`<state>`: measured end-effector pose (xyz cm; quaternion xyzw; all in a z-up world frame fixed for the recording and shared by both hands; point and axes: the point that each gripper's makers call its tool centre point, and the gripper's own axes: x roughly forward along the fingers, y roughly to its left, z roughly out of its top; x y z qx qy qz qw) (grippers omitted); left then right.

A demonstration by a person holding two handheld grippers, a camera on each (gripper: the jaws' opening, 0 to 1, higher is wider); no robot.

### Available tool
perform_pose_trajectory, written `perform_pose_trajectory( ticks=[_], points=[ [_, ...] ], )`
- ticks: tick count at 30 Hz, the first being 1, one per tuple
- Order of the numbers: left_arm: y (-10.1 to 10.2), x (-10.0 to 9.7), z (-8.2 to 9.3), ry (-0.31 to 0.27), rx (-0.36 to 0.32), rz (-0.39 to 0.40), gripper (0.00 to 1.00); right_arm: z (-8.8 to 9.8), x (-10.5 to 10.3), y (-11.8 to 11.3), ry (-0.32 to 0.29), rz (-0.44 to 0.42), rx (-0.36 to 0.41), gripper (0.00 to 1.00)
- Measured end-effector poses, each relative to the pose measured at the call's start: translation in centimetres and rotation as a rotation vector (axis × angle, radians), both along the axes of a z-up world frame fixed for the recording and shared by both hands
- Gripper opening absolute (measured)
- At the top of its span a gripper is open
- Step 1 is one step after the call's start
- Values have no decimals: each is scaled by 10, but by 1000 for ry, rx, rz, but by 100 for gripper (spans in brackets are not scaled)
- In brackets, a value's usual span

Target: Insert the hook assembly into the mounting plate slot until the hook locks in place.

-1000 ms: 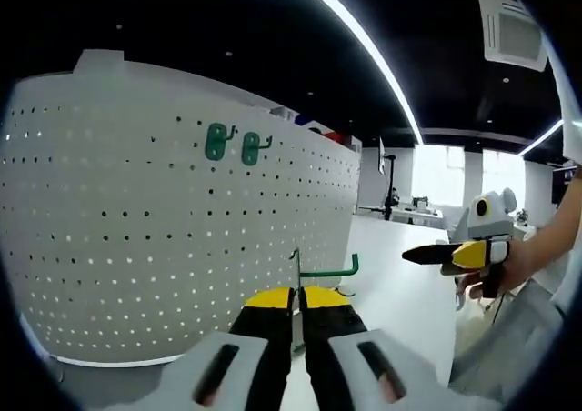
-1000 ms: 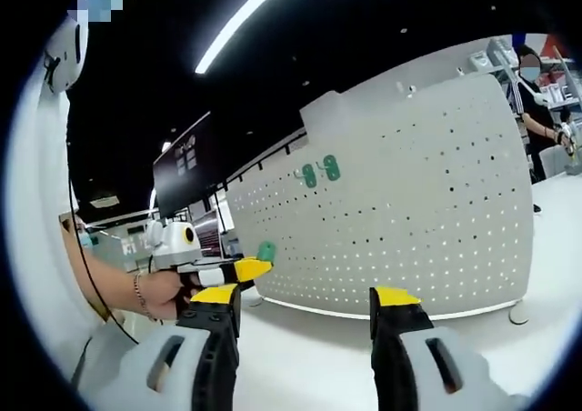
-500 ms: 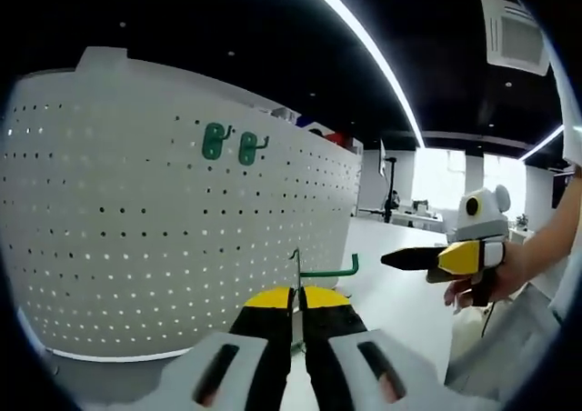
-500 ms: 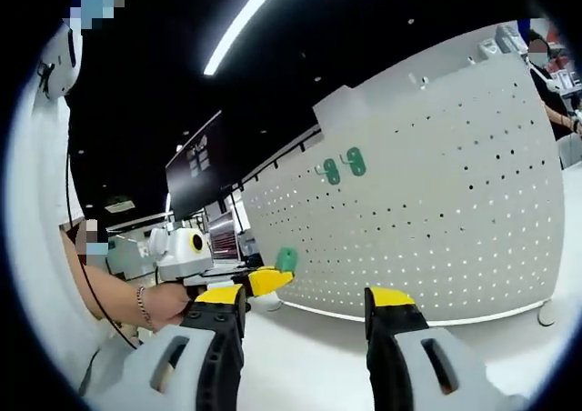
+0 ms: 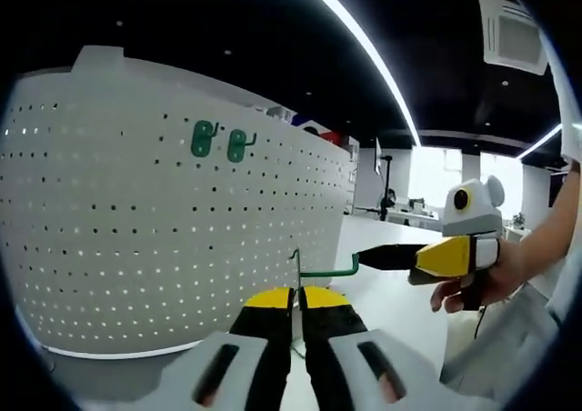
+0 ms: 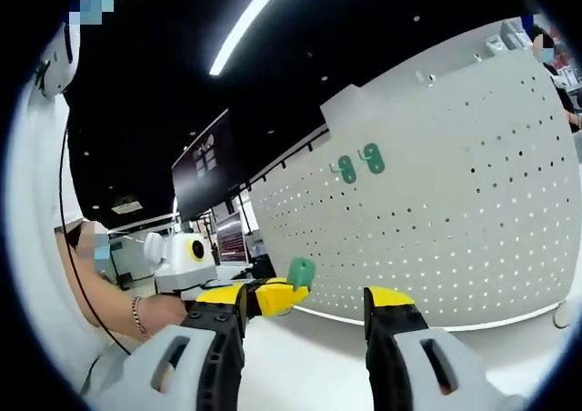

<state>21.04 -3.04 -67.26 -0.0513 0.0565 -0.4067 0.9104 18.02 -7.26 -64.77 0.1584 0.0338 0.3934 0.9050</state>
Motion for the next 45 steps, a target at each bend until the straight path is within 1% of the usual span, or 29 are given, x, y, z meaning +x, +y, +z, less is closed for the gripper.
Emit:
perform_pose_trajectory(
  ticks=[5, 13, 17, 24, 25, 29, 34, 36, 41, 45],
  points=[
    [-3, -2, 1, -1, 0, -8, 2, 3, 3, 9, -3, 12, 6, 49],
    [-2, -2, 2, -3, -3, -4, 2, 1, 9, 22, 8, 24, 20, 47],
    [-1, -1, 1, 0, -6, 0, 2, 0, 11, 30, 11, 36, 20, 45],
    [1, -1, 1, -1, -6, 5, 2, 0, 15, 37, 28, 41, 36, 41],
    [1, -1, 2, -1, -5, 5, 2, -2, 16, 38, 30, 37, 25, 39],
    [1, -1, 2, -3, -3, 6, 2, -2, 16, 39, 40, 31, 33, 30],
    [0, -1, 3, -5, -5, 3, 2, -3, 17, 42, 47, 35, 34, 27],
    [0, -2, 3, -5, -4, 3, 2, -3, 16, 44, 50, 39, 37, 23],
    [0, -2, 3, -5, -4, 4, 2, -3, 17, 44, 55, 30, 41, 19],
    [0, -2, 4, -6, -4, 5, 2, -3, 19, 44, 67, 24, 46, 14]
  ],
)
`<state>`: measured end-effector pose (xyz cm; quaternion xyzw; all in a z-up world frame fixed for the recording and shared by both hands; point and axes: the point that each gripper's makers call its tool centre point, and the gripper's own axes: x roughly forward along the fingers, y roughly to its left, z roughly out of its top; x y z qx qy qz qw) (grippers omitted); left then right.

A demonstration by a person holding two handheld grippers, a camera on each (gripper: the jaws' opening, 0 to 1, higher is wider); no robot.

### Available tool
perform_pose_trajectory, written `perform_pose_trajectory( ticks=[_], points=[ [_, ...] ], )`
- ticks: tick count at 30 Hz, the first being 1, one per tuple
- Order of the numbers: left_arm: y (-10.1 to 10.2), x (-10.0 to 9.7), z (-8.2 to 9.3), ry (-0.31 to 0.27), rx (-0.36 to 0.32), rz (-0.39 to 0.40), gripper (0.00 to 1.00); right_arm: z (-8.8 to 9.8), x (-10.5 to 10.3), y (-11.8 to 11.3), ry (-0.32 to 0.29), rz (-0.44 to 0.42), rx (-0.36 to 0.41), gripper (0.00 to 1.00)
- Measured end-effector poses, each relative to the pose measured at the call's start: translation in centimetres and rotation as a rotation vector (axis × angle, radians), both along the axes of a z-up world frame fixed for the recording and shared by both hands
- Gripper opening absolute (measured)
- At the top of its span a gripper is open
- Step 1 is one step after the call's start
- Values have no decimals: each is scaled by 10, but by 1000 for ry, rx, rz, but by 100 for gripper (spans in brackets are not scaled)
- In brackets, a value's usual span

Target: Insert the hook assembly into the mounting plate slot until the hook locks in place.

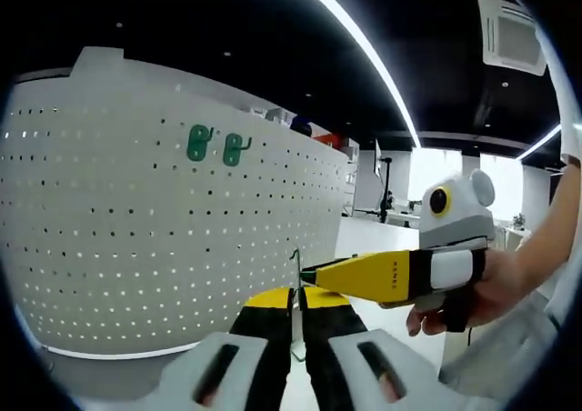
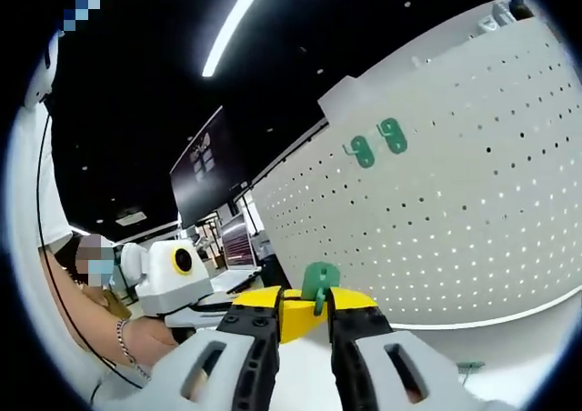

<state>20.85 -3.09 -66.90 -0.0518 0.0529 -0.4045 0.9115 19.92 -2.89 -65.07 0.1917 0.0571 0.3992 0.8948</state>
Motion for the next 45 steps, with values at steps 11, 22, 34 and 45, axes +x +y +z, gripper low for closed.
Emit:
perform_pose_trajectory(
  ticks=[11, 22, 34, 45],
  points=[
    [0, 0, 0, 0, -2, 5, 2, -2, 5, -3, 37, -40, 8, 7],
    [0, 0, -1, 0, 9, 9, 2, -5, 9, -6, 58, -70, -14, 2],
    [1, 1, -3, -1, 18, 14, 2, -8, 9, -5, 67, -80, -33, 1],
    [0, -1, -5, 6, 31, 1, 5, -8, 7, -5, 72, -69, -32, 0]
  ],
)
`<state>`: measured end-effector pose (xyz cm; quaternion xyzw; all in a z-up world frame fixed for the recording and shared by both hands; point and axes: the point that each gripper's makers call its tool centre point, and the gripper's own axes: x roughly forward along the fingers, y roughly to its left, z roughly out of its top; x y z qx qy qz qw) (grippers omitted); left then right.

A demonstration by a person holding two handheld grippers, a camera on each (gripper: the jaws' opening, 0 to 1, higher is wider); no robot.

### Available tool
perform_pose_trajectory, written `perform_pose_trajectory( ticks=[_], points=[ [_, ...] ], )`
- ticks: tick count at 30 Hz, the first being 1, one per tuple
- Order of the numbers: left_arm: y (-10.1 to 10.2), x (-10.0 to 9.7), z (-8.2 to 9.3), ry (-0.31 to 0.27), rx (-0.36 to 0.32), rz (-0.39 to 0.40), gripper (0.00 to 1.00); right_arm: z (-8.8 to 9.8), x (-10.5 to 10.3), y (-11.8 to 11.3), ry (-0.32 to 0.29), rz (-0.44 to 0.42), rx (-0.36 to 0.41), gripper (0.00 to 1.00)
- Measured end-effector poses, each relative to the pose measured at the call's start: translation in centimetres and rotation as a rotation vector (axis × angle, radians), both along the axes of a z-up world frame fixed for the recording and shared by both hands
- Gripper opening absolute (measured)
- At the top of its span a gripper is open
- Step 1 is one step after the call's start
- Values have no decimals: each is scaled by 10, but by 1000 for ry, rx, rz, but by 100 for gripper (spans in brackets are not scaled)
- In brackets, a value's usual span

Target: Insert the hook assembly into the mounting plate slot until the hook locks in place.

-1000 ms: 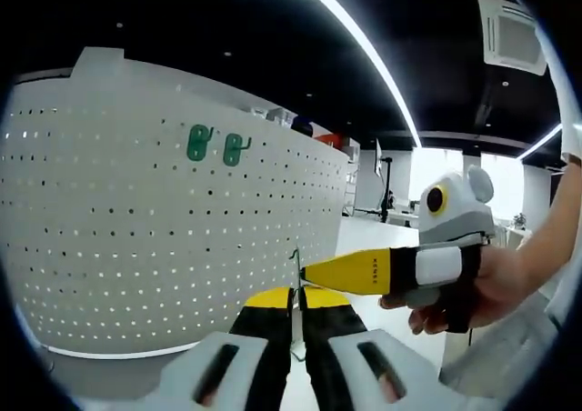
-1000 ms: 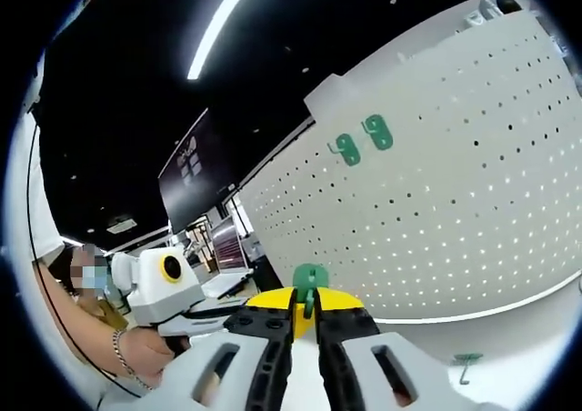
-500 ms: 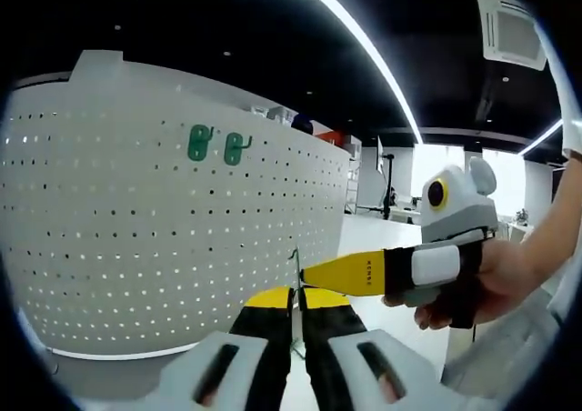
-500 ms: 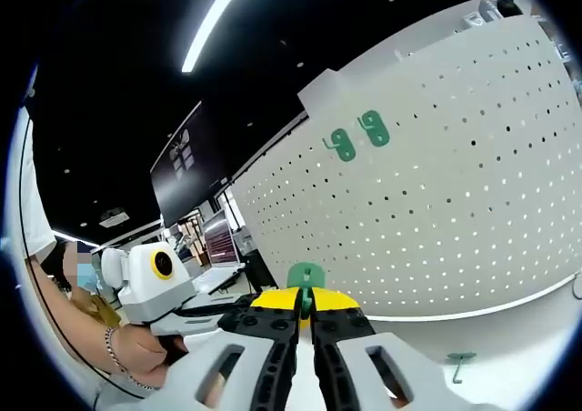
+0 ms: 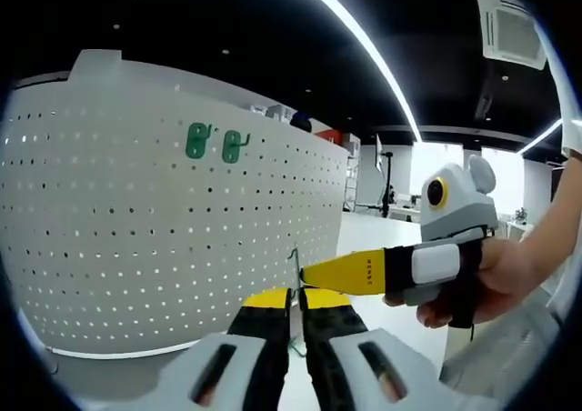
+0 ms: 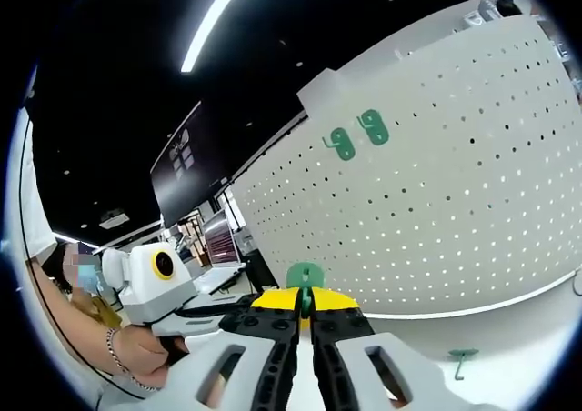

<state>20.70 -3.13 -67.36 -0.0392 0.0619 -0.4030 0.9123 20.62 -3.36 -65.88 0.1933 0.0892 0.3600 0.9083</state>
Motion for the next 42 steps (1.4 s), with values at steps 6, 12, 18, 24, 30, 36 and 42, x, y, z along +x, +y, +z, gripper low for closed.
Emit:
perform_pose_trajectory(
  ticks=[6, 12, 18, 24, 30, 36, 42],
  points=[
    [-4, -2, -9, 40, 26, -16, 38, 1, -1, 2, -4, 14, 3, 0],
    [-10, -5, -25, 80, 63, -43, 70, -1, -3, 2, 5, 19, 0, 1],
    [-17, -10, -38, 119, 107, -65, 95, -2, -2, 2, 9, 21, 0, 1],
    [-14, -10, -41, 118, 119, -65, 94, -1, -4, 3, -6, 24, -32, 1],
    [-12, -10, -42, 123, 123, -56, 93, 5, -5, 4, -182, 1, -308, 1],
    [-13, -12, -43, 126, 124, -61, 92, 6, -4, 6, -181, 4, -306, 1],
    [-9, -11, -44, 128, 122, -52, 91, 11, 9, -8, -160, -44, -279, 1]
  ],
)
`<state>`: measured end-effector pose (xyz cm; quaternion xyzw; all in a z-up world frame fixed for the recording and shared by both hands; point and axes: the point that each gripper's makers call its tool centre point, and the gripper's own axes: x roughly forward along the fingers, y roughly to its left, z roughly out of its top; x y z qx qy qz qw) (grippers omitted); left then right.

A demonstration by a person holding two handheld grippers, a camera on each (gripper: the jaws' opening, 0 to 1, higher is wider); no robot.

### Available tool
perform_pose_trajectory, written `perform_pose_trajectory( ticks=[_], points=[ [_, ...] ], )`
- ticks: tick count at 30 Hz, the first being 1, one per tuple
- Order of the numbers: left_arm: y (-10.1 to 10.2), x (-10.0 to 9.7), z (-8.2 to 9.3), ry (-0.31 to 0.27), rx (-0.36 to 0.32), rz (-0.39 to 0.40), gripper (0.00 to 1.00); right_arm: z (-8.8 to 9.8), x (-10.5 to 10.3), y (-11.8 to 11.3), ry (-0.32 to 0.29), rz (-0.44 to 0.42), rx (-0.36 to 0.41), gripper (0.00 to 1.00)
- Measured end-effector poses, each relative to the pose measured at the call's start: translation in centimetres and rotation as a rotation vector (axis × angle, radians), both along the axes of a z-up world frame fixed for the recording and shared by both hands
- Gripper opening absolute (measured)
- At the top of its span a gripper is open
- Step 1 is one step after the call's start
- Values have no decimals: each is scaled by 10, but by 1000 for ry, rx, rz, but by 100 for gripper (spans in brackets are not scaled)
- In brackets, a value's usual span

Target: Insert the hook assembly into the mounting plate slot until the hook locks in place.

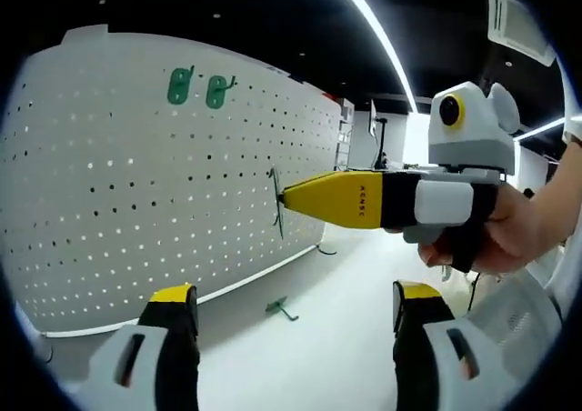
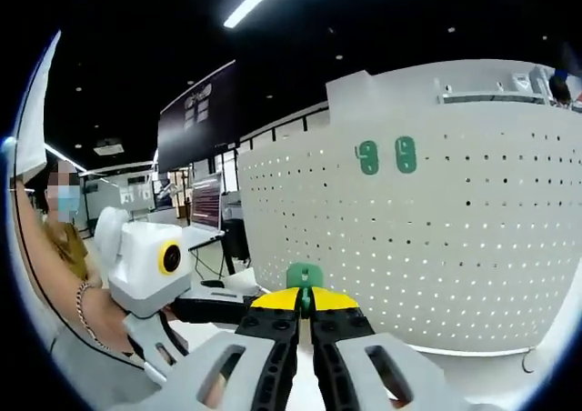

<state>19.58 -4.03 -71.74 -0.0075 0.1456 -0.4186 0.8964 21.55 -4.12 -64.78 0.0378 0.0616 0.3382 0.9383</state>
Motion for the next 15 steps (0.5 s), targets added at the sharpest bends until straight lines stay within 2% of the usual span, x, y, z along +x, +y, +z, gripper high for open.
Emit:
perform_pose_trajectory(
  ticks=[15],
  points=[
    [10, -3, -9, 16, 9, 12, 88, 25, 39, -28, -19, -111, 22, 1]
  ],
)
